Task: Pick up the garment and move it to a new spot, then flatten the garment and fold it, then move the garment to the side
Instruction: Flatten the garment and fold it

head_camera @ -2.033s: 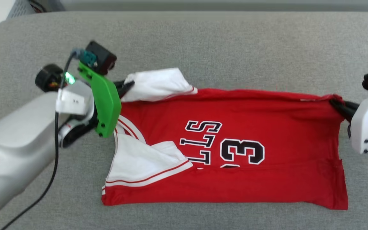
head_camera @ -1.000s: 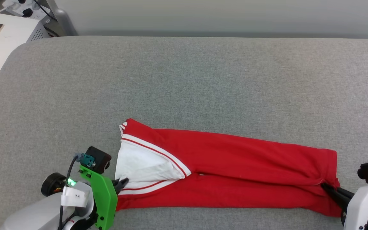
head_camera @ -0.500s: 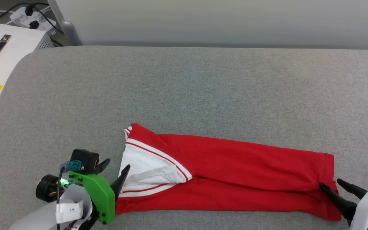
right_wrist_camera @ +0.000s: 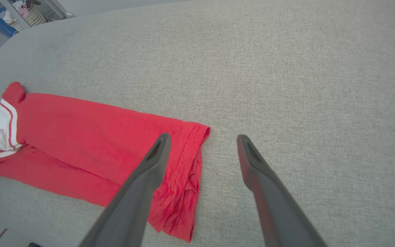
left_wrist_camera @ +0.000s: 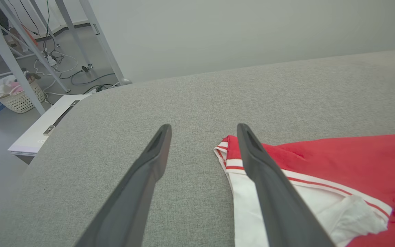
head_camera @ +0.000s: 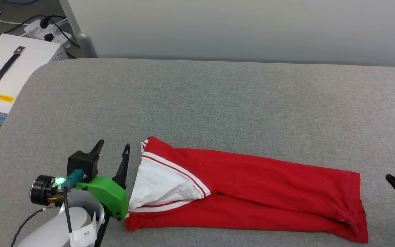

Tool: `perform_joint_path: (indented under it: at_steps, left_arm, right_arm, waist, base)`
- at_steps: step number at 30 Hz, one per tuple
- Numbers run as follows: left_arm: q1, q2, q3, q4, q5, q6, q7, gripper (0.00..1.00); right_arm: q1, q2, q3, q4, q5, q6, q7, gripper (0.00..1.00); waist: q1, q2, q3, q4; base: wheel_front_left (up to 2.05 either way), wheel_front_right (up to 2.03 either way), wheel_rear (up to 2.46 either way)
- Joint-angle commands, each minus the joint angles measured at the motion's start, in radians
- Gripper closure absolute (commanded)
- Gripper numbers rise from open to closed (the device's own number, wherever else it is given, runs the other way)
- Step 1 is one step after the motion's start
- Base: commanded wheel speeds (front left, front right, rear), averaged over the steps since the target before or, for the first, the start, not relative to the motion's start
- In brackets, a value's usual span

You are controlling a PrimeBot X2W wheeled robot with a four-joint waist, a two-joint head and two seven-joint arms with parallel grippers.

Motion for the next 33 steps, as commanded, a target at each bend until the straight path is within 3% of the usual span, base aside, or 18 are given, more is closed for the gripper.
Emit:
perform_joint_path:
  at_steps: [1, 6, 12, 24, 33]
  left_arm:
    - [0.038, -0.018, 0.03, -0.006, 0.04, 0.013, -0.005, 0.0]
    - [0.11, -0.075, 0.164, -0.022, 0.178, 0.032, -0.006, 0.0]
    - [0.19, -0.151, 0.301, -0.033, 0.316, 0.014, -0.006, 0.0]
    - [0.298, -0.318, 0.502, -0.04, 0.528, -0.073, -0.006, 0.0]
    - [0.361, -0.426, 0.633, -0.067, 0.644, -0.137, -0.006, 0.0]
  right_arm:
    - [0.014, 0.001, -0.017, 0.021, 0.007, -0.001, 0.024, 0.0]
    - [-0.008, 0.026, -0.043, 0.089, 0.048, -0.001, 0.114, 0.0]
    - [-0.058, 0.061, -0.005, 0.156, 0.064, -0.001, 0.174, 0.0]
    - [-0.141, 0.128, 0.124, 0.318, 0.073, -0.001, 0.208, 0.0]
    - [-0.159, 0.16, 0.204, 0.372, 0.112, -0.001, 0.184, 0.0]
  waist:
    - [0.0001, 0.0, 0.006, 0.006]
    - [0.0001, 0.0, 0.025, 0.021]
    - [0.0001, 0.0, 0.051, 0.04]
    - [0.0001, 0.0, 0.097, 0.084]
    - [0.0001, 0.0, 0.097, 0.093]
  base:
    - [0.0, 0.0, 0.0]
    - [0.0, 0.0, 0.0]
    - [0.0, 0.0, 0.0]
    - [0.0, 0.0, 0.0]
    - [0.0, 0.0, 0.0]
